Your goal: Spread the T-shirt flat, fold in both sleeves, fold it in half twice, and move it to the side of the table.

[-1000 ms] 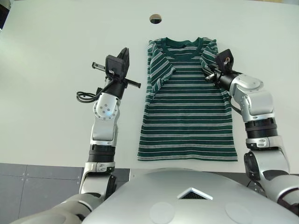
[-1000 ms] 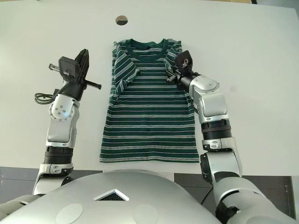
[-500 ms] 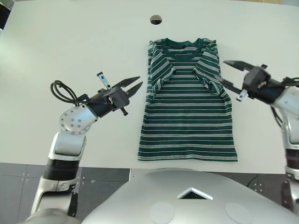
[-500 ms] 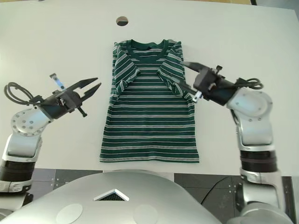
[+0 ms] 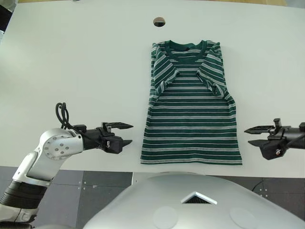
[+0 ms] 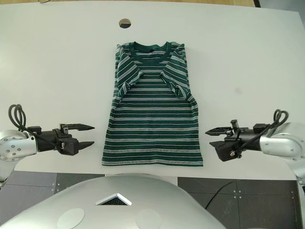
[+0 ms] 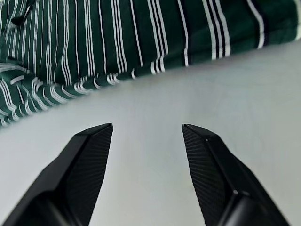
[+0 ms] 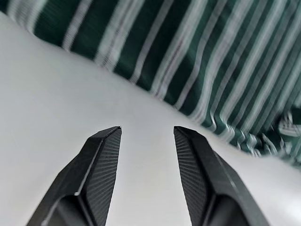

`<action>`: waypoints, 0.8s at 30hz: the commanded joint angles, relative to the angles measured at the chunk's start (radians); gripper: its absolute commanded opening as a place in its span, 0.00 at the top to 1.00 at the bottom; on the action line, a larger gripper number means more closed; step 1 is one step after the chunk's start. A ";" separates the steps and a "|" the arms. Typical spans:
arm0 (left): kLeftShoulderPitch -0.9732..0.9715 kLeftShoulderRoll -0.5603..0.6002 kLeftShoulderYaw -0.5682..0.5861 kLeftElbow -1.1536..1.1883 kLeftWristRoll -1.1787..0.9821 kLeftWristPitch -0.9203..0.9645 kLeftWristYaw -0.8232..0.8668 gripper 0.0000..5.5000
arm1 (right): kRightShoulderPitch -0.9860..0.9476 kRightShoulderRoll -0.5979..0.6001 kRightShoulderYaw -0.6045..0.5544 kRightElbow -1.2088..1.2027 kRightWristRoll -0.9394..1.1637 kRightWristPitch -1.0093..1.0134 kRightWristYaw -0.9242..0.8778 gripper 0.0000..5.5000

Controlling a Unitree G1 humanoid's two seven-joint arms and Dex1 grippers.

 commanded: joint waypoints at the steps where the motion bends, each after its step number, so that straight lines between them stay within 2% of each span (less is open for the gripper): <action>1: -0.025 -0.025 -0.053 0.030 0.059 -0.008 0.008 0.50 | 0.009 0.022 0.036 -0.058 -0.026 -0.010 -0.028 0.62; 14: -0.124 -0.078 -0.211 0.071 0.055 -0.055 -0.016 0.50 | -0.026 0.032 0.158 -0.116 -0.054 -0.006 -0.038 0.62; 15: -0.127 -0.077 -0.218 0.072 0.051 -0.055 -0.020 0.49 | -0.028 0.032 0.163 -0.120 -0.054 -0.003 -0.038 0.65; 24: -0.140 -0.046 -0.249 0.082 0.035 -0.055 -0.057 0.77 | -0.037 0.040 0.178 -0.147 -0.048 0.035 -0.052 0.95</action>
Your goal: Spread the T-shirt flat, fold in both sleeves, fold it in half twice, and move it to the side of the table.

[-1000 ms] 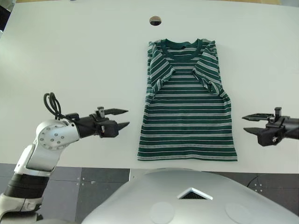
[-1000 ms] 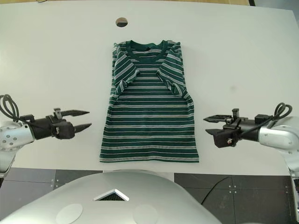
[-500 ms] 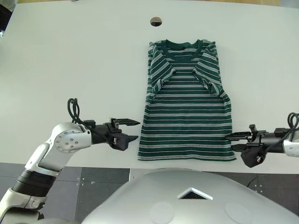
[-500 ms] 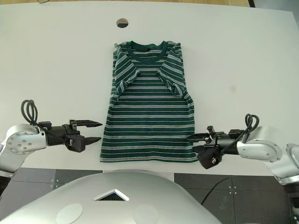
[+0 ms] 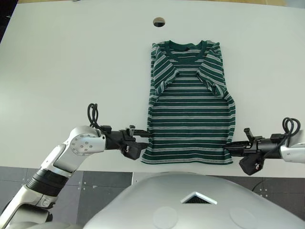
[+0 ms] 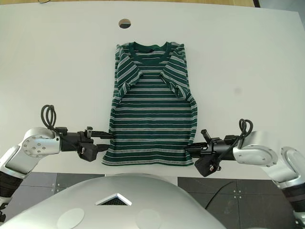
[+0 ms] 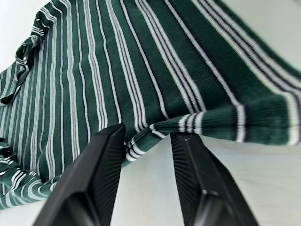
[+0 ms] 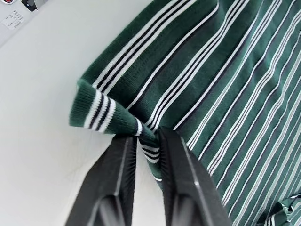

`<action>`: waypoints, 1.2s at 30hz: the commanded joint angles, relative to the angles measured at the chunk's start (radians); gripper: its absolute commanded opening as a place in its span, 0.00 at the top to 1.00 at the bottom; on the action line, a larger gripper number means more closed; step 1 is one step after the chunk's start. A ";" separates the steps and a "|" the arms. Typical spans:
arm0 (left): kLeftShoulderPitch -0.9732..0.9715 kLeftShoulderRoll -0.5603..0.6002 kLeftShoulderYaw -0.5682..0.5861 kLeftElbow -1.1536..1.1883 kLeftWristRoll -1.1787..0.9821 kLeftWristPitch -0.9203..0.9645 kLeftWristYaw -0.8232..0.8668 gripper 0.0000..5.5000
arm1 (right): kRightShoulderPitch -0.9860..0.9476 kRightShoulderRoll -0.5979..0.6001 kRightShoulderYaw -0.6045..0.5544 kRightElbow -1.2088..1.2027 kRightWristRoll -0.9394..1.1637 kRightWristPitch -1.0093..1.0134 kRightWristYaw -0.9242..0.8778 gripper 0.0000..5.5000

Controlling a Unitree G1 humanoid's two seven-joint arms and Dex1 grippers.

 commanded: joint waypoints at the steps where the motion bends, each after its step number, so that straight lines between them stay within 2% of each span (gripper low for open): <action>1: 0.008 0.041 -0.026 0.030 0.030 0.022 -0.051 0.80 | -0.003 0.011 0.008 -0.011 -0.003 0.026 -0.007 0.98; 4: 0.027 0.077 -0.033 0.023 0.016 0.036 -0.086 0.87 | 0.009 0.014 0.013 -0.020 0.046 0.065 0.000 0.98; 7: 0.083 0.165 -0.034 -0.016 -0.083 0.093 -0.178 0.96 | 0.045 0.009 0.012 -0.085 0.293 0.231 0.056 0.98; 11: 0.098 0.213 -0.013 -0.008 -0.158 0.134 -0.223 0.97 | 0.049 -0.008 -0.011 -0.174 0.531 0.380 0.121 0.98; 16: 0.115 0.221 0.060 -0.029 -0.322 0.180 -0.240 0.97 | 0.055 0.019 -0.081 -0.220 0.700 0.472 0.140 0.98; 20: 0.047 0.135 0.178 -0.025 -0.492 0.302 -0.177 0.97 | -0.058 0.114 -0.125 -0.145 0.754 0.548 0.077 0.98; 25: -0.148 -0.029 0.274 0.041 -0.614 0.540 -0.018 0.97 | -0.268 0.240 -0.134 -0.002 0.688 0.705 -0.073 0.98; 33: -0.497 -0.238 0.245 0.307 -0.551 0.859 0.148 0.97 | -0.574 0.386 -0.046 0.300 0.518 0.874 -0.154 0.98; 36: -0.580 -0.302 0.224 0.420 -0.492 0.899 0.188 0.97 | -0.656 0.442 -0.016 0.410 0.493 0.894 -0.130 0.98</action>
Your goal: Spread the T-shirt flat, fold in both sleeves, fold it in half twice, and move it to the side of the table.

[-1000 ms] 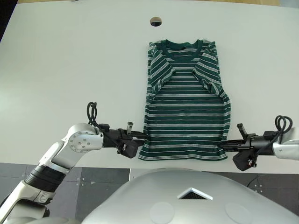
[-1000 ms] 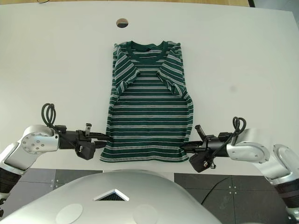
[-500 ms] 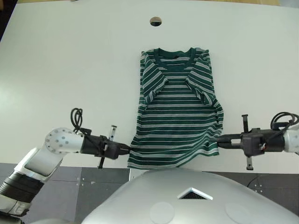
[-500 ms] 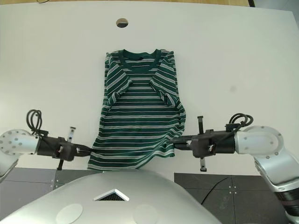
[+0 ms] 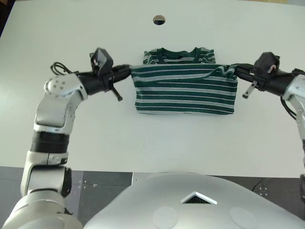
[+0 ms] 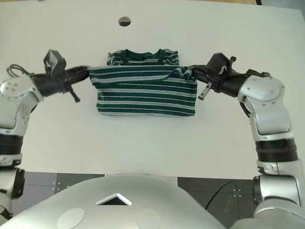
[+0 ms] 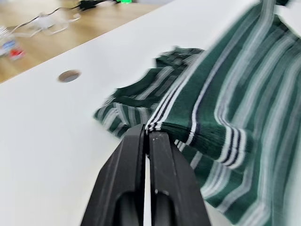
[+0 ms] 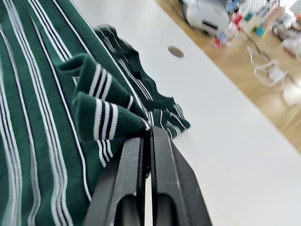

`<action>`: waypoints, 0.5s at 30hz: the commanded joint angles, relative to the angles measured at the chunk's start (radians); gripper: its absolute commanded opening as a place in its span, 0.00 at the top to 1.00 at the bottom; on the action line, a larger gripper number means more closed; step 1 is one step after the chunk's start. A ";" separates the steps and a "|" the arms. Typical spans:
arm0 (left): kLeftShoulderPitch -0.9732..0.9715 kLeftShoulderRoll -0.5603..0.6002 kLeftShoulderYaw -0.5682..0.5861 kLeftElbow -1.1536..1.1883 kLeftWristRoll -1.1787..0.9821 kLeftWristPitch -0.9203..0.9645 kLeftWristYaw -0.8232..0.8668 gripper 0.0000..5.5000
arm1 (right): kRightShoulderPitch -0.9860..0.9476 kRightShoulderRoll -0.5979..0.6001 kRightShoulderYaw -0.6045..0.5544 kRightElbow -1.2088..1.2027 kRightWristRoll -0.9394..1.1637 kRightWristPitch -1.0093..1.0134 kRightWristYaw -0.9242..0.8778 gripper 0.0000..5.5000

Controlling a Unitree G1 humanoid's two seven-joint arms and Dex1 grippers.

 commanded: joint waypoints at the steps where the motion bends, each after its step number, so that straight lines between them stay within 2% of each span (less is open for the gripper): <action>1: -0.112 -0.077 -0.029 0.156 0.087 0.045 0.065 0.97 | -0.117 0.074 0.035 0.147 -0.038 0.027 0.026 0.98; 2: -0.146 -0.103 -0.027 0.216 0.107 0.049 0.092 0.98 | -0.154 0.103 0.039 0.208 -0.049 0.020 0.022 0.95; 7: -0.274 -0.201 0.002 0.440 0.157 0.020 0.150 0.83 | -0.306 0.229 0.010 0.514 -0.087 -0.042 -0.029 0.79; 11: -0.366 -0.260 0.058 0.647 0.180 -0.018 0.241 0.74 | -0.419 0.301 -0.036 0.748 -0.128 -0.073 -0.180 0.67; 15: -0.422 -0.287 0.098 0.805 0.214 -0.075 0.325 0.74 | -0.442 0.306 -0.046 0.835 -0.173 -0.193 -0.227 0.67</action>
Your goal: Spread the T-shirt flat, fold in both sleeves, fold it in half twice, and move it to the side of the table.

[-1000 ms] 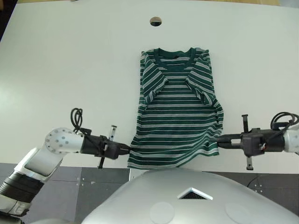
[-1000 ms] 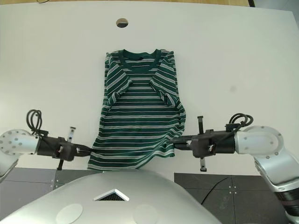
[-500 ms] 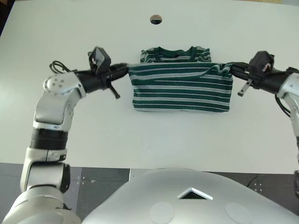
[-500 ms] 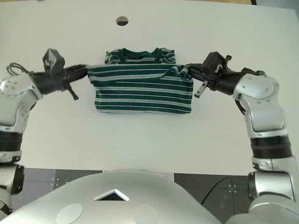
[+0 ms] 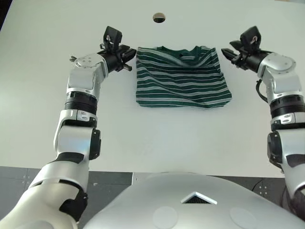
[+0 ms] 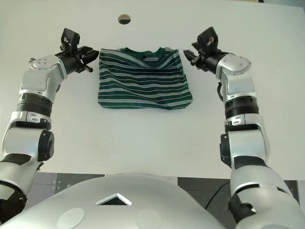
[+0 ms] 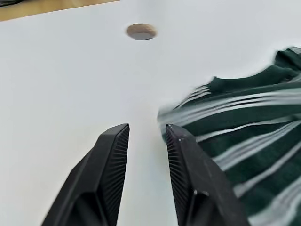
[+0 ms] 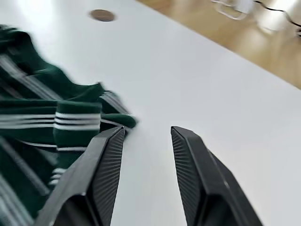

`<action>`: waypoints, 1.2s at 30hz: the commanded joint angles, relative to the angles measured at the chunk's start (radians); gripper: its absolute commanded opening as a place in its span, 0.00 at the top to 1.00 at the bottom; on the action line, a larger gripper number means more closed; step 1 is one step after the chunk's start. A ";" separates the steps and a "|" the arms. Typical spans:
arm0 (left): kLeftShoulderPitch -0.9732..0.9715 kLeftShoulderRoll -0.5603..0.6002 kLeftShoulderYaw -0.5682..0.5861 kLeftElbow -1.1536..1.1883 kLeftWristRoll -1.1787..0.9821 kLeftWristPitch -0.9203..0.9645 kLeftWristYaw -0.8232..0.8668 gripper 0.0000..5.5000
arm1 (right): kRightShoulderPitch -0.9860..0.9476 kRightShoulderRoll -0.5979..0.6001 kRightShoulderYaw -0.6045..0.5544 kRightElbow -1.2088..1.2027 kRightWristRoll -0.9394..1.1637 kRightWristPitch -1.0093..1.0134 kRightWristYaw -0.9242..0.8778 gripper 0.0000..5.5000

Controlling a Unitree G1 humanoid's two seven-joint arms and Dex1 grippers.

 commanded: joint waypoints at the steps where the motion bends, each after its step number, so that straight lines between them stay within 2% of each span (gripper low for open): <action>1: -0.065 -0.020 0.048 0.139 0.032 -0.047 0.089 0.74 | -0.008 0.000 0.002 0.025 -0.054 -0.137 -0.004 0.67; 4: -0.088 -0.022 0.085 0.203 0.037 -0.087 0.130 0.74 | 0.011 0.005 0.014 -0.002 -0.083 -0.221 0.017 0.67; 6: -0.065 -0.023 0.097 0.140 0.037 -0.172 0.118 0.74 | 0.028 0.007 0.031 -0.032 -0.104 -0.273 0.033 0.74; 10: 0.098 -0.041 0.047 -0.242 0.045 -0.273 0.040 0.88 | 0.048 0.007 0.089 -0.080 -0.192 -0.363 0.023 0.90; 13: 0.235 -0.054 -0.075 -0.512 0.116 -0.258 0.015 0.96 | 0.032 0.018 0.121 -0.042 -0.251 -0.397 -0.005 0.98; 18: 0.347 -0.048 -0.239 -0.680 0.266 -0.230 0.009 0.98 | -0.013 0.044 0.178 0.049 -0.352 -0.442 -0.069 0.98; 25: 0.402 -0.009 -0.362 -0.712 0.354 -0.159 -0.090 0.98 | -0.056 0.064 0.233 0.162 -0.441 -0.468 -0.102 0.98; 31: 0.432 0.066 -0.391 -0.753 0.351 -0.074 -0.227 0.98 | -0.051 0.012 0.329 0.182 -0.561 -0.468 -0.061 0.98; 36: 0.423 0.135 -0.381 -0.702 0.365 -0.080 -0.283 0.98 | 0.015 -0.106 0.401 0.083 -0.621 -0.483 0.077 0.98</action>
